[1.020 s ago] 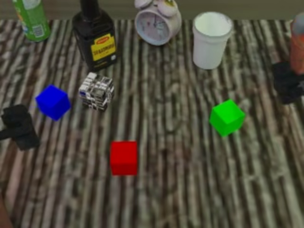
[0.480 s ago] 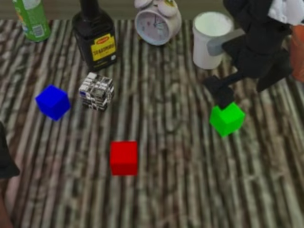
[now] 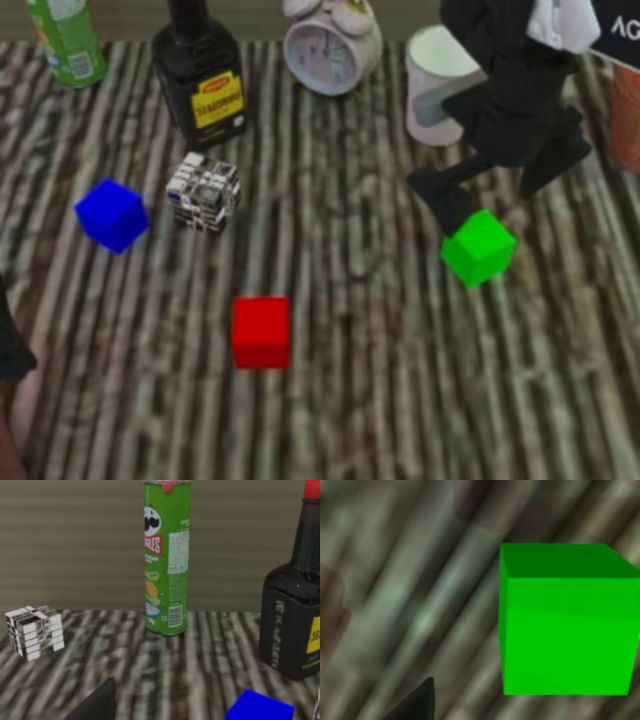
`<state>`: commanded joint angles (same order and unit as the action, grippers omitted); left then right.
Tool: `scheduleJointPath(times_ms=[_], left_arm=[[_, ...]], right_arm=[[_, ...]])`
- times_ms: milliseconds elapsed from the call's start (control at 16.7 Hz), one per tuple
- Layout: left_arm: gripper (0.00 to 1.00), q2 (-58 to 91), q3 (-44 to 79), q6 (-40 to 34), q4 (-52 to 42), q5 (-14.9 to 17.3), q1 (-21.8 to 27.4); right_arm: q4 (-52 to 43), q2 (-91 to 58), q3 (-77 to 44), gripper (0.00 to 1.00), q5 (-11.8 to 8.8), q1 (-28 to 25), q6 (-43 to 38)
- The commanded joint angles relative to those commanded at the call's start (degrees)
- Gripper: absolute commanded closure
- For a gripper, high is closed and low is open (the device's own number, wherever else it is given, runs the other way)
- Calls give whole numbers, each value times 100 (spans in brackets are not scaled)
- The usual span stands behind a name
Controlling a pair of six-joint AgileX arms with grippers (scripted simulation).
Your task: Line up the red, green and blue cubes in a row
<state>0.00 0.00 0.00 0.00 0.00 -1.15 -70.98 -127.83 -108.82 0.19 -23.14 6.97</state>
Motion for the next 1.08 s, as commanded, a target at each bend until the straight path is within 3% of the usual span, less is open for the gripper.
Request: scheduleJointPath(times_ms=[240,600,900,1080], left_arm=[[0,0,0,0,0,0,0],[0,0,0,0,0,0,0],[0,0,0,0,0,0,0],[0,0,0,0,0,0,0]], right_arm=[[244,-53,206,0,1,12,9],[1457,-399,1033,0,4,-5,-12],[1559,-442,1118,0,4,-8,-14],[1559,-442,1118,23,4,-8,-14]])
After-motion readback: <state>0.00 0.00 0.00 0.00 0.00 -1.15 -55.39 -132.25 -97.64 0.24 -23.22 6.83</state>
